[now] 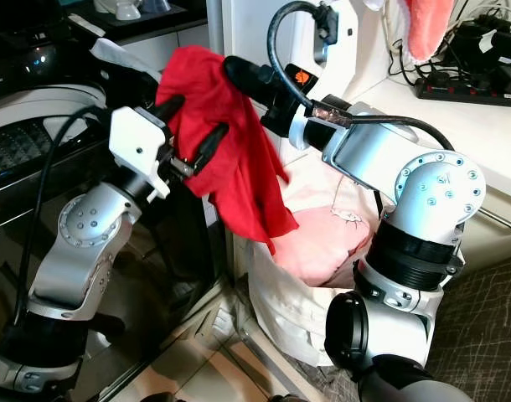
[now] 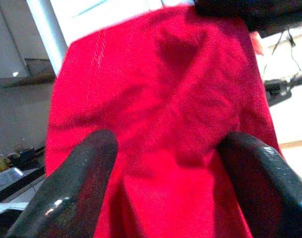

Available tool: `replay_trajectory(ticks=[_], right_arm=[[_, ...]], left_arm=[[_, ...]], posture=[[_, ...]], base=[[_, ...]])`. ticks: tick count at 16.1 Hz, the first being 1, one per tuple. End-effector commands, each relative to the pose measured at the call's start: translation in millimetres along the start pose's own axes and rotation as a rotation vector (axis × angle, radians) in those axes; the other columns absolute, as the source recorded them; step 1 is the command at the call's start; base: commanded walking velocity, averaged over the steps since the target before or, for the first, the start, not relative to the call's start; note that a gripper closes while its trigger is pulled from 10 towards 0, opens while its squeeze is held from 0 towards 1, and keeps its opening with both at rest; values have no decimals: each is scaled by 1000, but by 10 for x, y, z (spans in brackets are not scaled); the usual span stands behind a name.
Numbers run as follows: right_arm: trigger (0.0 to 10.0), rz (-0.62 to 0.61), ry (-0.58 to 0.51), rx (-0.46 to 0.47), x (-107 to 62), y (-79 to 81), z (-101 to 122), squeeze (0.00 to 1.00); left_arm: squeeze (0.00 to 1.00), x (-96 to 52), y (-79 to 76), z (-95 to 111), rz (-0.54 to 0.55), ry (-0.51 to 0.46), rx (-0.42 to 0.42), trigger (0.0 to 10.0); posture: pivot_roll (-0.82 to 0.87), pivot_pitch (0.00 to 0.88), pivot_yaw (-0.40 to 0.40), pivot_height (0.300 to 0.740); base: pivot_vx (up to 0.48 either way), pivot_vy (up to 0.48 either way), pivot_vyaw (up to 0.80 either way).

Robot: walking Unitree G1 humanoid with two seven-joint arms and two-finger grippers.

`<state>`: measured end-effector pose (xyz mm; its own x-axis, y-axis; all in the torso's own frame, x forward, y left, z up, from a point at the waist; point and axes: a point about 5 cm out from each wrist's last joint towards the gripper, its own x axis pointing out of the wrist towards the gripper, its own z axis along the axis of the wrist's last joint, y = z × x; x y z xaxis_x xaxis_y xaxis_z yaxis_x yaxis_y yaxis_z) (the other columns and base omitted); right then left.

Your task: Clothes washing

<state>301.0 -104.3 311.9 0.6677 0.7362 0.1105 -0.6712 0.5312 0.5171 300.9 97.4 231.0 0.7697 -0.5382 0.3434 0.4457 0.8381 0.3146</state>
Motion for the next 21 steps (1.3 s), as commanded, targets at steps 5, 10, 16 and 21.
replay_trajectory(ticks=[5, 10, 16, 21], right_arm=[[0, 87, 42, 8, 21, 164, -89, 0], [0, 109, 44, 18, 28, 212, -85, 0], [0, 96, 46, 24, 22, 203, -89, 0], [0, 84, 53, 26, 19, 189, -104, 0]], left_arm=[[1000, 21, -217, -71, -120, 19, -22, 10000], [918, 20, -86, -199, -24, 115, 45, 4431], [0, 11, -59, -205, -8, 119, -3, 0], [0, 5, -48, -196, -17, 113, -22, 0]], posture=[[-9, 0, -8, 740], [-6, 0, -9, 740], [-6, 0, -9, 740], [-7, 0, -8, 740]], base=[[0, 0, 0], [0, 0, 0], [0, 0, 0], [0, 0, 0]])
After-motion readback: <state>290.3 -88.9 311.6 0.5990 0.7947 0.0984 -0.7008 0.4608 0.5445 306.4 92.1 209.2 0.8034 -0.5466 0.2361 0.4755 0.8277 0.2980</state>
